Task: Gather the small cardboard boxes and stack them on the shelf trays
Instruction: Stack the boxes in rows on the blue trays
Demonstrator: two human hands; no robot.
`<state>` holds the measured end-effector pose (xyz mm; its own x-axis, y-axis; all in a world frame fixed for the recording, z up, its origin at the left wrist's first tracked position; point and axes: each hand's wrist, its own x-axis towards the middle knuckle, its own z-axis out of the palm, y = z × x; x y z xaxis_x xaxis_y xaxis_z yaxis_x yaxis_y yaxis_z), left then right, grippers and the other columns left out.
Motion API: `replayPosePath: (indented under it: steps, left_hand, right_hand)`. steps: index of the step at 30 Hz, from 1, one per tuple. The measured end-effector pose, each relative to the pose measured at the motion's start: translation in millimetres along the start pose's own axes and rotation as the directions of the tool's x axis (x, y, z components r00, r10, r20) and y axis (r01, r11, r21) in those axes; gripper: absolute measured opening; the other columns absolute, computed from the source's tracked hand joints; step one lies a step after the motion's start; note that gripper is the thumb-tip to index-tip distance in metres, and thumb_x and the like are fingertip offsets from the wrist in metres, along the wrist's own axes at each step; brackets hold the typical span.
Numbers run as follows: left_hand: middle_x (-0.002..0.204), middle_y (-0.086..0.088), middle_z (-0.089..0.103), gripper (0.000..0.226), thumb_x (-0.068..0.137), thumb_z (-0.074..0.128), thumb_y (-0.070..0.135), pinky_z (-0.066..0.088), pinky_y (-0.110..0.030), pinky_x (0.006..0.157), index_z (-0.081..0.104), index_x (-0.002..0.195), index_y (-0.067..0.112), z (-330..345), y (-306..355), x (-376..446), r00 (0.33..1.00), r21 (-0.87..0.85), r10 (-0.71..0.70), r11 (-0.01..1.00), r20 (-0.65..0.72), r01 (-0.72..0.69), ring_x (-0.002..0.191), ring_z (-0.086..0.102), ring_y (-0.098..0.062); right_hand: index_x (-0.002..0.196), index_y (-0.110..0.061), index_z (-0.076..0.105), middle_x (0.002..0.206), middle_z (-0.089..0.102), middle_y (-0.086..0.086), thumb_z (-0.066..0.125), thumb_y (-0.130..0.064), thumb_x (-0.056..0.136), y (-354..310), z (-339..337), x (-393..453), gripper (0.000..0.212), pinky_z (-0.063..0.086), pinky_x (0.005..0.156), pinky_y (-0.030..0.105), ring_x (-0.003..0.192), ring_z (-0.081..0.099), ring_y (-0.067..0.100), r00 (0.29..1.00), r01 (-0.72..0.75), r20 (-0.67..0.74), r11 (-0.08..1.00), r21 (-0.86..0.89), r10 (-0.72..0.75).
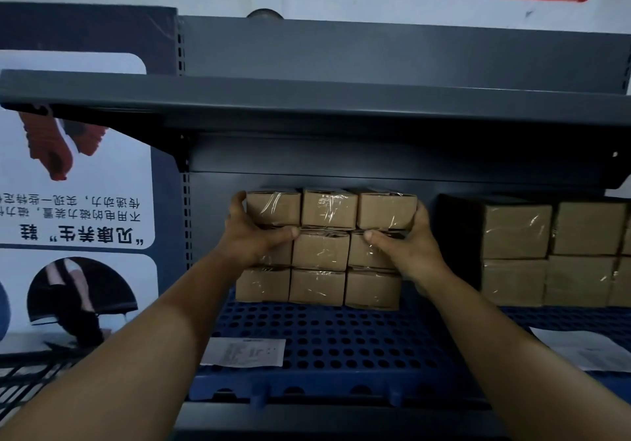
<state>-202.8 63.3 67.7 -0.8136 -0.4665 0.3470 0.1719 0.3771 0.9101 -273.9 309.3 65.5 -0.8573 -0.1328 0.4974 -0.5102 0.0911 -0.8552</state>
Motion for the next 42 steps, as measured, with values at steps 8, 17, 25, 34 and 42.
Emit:
replayPosePath:
  steps: [8,17,25,34,42]
  left_hand:
    - [0.146,-0.013,0.035,0.148,0.036,0.093,0.044,0.038,-0.05,0.107,-0.007,0.145,0.039,-3,6,0,0.999,-0.009,0.034,0.999,-0.012,-0.034,0.134,0.037,-0.03]
    - [0.144,-0.016,0.033,0.139,0.047,0.092,0.035,0.035,-0.049,0.109,-0.005,0.147,0.034,0,3,2,0.991,0.115,0.115,0.988,-0.067,-0.107,0.134,0.034,-0.031]
    - [0.132,-0.015,0.046,0.123,0.047,0.091,0.037,0.047,-0.047,0.099,0.012,0.141,0.036,-2,1,6,0.987,0.088,0.145,0.986,-0.069,-0.139,0.121,0.049,-0.026]
    - [0.147,-0.008,0.029,0.107,0.073,0.08,0.013,0.036,-0.028,0.093,0.005,0.149,0.019,-1,8,2,0.991,-0.09,0.123,0.988,-0.052,-0.127,0.13,0.036,-0.021]
    - [0.107,0.007,0.051,0.089,0.076,0.076,0.01,0.048,-0.013,0.068,0.018,0.143,0.012,-3,8,-3,0.993,-0.049,0.107,0.993,-0.039,-0.109,0.093,0.053,-0.005]
  right_hand:
    - [0.142,-0.031,0.021,0.106,0.055,-0.016,0.081,-0.013,0.071,1,6,9,0.094,0.045,0.087,0.026,0.107,0.055,0.012,0.999,0.012,0.044,0.997,-0.072,-0.009]
    - [0.144,-0.032,0.019,0.098,0.049,-0.024,0.079,-0.006,0.072,1,7,14,0.097,0.04,0.069,0.01,0.095,0.053,0.003,0.997,0.058,0.06,0.992,-0.114,-0.052]
    - [0.145,-0.036,0.014,0.12,0.05,-0.008,0.08,-0.014,0.072,4,3,17,0.101,0.046,0.087,0.027,0.11,0.052,0.013,0.997,0.061,0.047,0.995,-0.076,-0.058]
    - [0.141,-0.047,0.017,0.143,0.042,0.001,0.082,-0.027,0.068,12,5,19,0.1,0.048,0.099,0.044,0.127,0.046,0.02,0.998,0.056,0.027,0.994,-0.093,-0.054]
    - [0.145,-0.036,0.016,0.143,0.042,0.002,0.083,-0.036,0.066,15,7,23,0.104,0.043,0.103,0.039,0.127,0.046,0.019,0.999,0.035,-0.008,0.991,-0.128,-0.036]
